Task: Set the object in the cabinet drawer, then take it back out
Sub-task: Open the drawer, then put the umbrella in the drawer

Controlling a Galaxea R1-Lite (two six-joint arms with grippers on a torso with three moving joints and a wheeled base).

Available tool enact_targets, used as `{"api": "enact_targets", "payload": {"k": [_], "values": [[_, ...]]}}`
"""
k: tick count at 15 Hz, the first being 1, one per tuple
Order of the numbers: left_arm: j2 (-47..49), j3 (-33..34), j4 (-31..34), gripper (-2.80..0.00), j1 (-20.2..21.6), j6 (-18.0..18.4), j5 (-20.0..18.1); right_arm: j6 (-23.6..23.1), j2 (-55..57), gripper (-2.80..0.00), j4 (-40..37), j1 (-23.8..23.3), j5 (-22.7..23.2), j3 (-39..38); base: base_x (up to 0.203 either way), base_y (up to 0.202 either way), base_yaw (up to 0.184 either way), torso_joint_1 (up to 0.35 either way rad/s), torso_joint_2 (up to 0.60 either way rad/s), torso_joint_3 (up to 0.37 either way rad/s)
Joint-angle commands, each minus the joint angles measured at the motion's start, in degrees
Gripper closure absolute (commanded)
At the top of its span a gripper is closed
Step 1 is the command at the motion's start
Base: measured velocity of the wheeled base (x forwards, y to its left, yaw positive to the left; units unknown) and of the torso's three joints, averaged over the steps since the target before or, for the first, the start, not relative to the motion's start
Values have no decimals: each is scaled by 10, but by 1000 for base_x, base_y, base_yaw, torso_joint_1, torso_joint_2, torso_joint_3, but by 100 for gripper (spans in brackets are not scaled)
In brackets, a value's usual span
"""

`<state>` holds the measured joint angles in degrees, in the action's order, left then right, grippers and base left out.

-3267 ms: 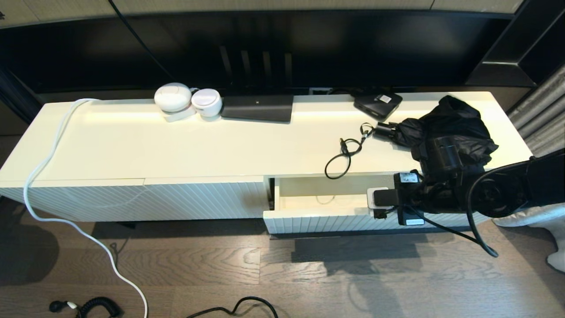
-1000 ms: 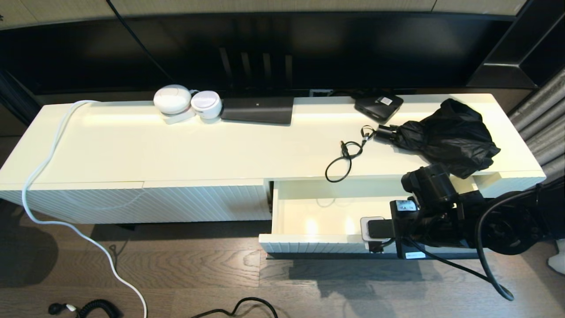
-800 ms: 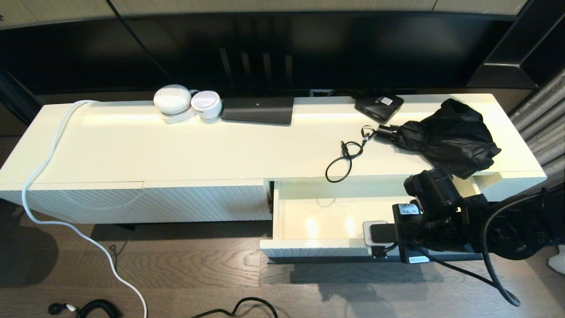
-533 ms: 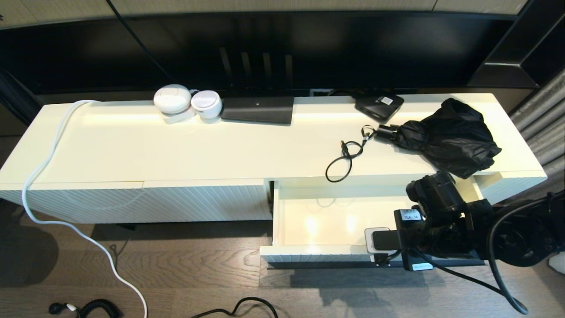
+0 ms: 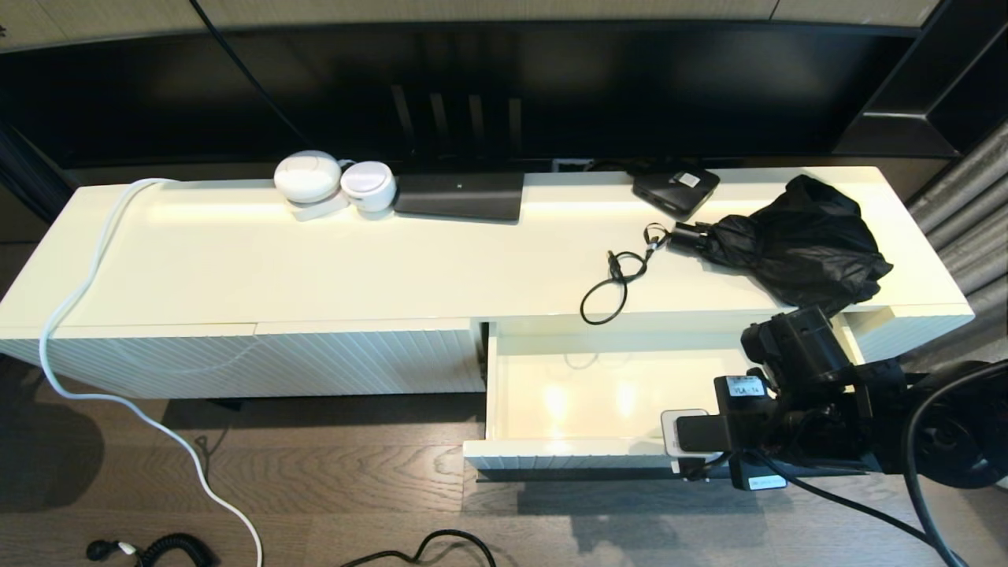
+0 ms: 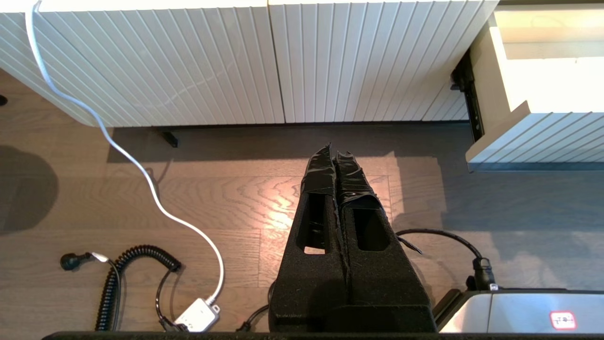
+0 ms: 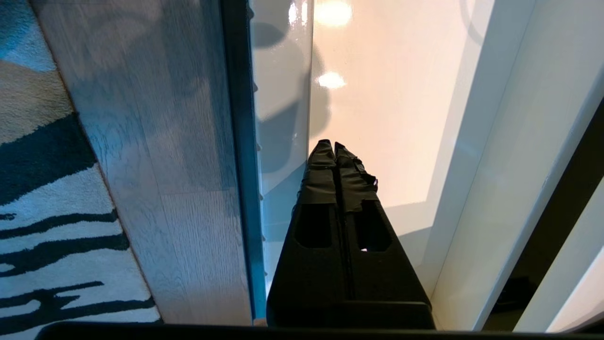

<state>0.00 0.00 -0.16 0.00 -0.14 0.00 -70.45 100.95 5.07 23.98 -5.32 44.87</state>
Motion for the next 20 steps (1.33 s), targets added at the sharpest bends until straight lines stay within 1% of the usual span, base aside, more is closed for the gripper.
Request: {"api": "enact_targets", "payload": {"k": [1, 4, 6, 8, 9, 10, 12, 13, 15, 17, 19, 20], "values": [[0, 0, 0, 0, 0, 0, 0, -4, -18, 0, 7, 1, -7, 5, 0, 0, 0, 0, 0, 0], [0, 0, 0, 0, 0, 0, 0, -6, -70, 0, 9, -2, -46, 18, 0, 0, 0, 0, 0, 0], [0, 1, 0, 0, 0, 0, 0, -10, -111, 0, 6, -6, -52, 29, 0, 0, 0, 0, 0, 0], [0, 1, 0, 0, 0, 0, 0, -32, -145, 0, 3, -19, -63, 39, 0, 0, 0, 0, 0, 0], [0, 0, 0, 0, 0, 0, 0, -48, -158, 0, 3, -25, -63, 42, 0, 0, 0, 0, 0, 0], [0, 1, 0, 0, 0, 0, 0, -72, -181, 0, 3, -38, -63, 50, 0, 0, 0, 0, 0, 0], [0, 0, 0, 0, 0, 0, 0, -142, -208, 0, 2, -87, -56, 79, 0, 0, 0, 0, 0, 0], [0, 0, 0, 0, 0, 0, 0, -160, -213, 0, 2, -101, -43, 95, 0, 0, 0, 0, 0, 0], [0, 1, 0, 0, 0, 0, 0, -169, -207, 0, 3, -118, -27, 112, 0, 0, 0, 0, 0, 0], [0, 1, 0, 0, 0, 0, 0, -204, -197, 0, 5, -152, -20, 114, 0, 0, 0, 0, 0, 0], [0, 0, 0, 0, 0, 0, 0, -208, -178, 0, 6, -166, -18, 124, 0, 0, 0, 0, 0, 0], [0, 0, 0, 0, 0, 0, 0, -211, -163, 0, 3, -176, -19, 145, 0, 0, 0, 0, 0, 0]]}}
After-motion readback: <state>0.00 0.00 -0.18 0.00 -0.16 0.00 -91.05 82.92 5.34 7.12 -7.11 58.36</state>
